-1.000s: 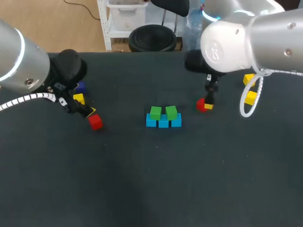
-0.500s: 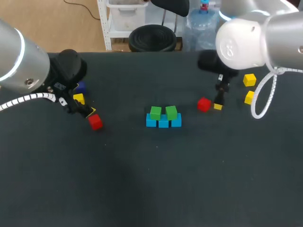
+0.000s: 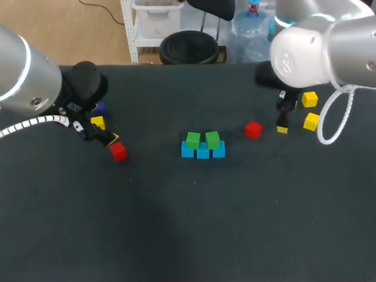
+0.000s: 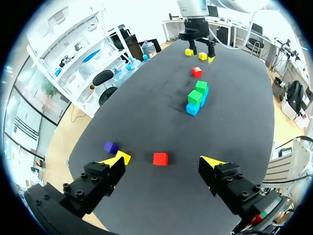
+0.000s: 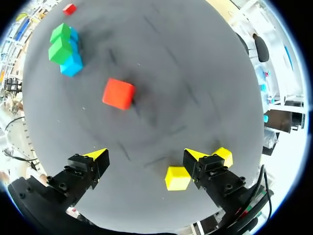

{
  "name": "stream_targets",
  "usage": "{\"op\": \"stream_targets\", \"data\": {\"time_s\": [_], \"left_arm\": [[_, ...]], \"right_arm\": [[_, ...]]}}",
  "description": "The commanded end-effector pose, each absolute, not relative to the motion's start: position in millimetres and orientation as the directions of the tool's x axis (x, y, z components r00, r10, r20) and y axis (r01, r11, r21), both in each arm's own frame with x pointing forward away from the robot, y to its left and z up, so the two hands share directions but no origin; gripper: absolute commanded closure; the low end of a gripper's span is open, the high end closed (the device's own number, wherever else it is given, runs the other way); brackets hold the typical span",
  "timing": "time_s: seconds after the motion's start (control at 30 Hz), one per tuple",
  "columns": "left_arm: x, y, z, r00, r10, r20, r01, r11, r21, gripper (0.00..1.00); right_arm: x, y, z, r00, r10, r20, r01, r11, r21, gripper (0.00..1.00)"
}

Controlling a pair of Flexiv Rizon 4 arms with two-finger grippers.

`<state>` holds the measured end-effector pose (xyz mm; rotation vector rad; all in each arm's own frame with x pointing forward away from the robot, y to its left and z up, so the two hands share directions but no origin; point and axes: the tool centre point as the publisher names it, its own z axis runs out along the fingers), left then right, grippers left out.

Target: Place the blue cubes, place green cubes on the blue cubes, place the yellow cubes on the green cubes, then place the red cubes on the yellow cubes, and place purple cube on the red cubes.

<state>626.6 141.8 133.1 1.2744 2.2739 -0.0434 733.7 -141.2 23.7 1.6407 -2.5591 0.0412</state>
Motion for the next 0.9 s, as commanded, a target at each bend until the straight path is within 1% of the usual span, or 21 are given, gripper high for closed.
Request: {"op": "stream_targets", "data": {"time_s": [0.03, 0.2, 0.43, 0.9], "left_arm": [[627.1, 143.0, 133.0, -0.413, 0.785, -0.462, 0.804, 0.553, 0.22, 0.0], [627.1, 143.0, 133.0, -0.413, 0.785, -0.462, 0.804, 0.553, 0.22, 0.0], [627.1, 143.0, 133.0, -0.413, 0.785, -0.462, 0.804, 0.553, 0.22, 0.0], [627.1, 143.0, 133.0, -0.413, 0.785, -0.462, 0.804, 0.553, 0.22, 0.0]], "right_arm": [[727.7, -151.6, 26.7, -0.419, -0.902, 0.104, -0.907, 0.422, 0.012, 0.0], [727.5, -169.8, 27.1, -0.457, -0.88, 0.13, -0.887, 0.461, 0.005, 0.0], [727.4, -191.9, 23.4, -0.522, -0.847, 0.099, -0.85, 0.526, 0.026, 0.0], [729.4, -204.4, 9.7, -0.531, -0.844, 0.08, -0.844, 0.535, 0.038, 0.0]]}}
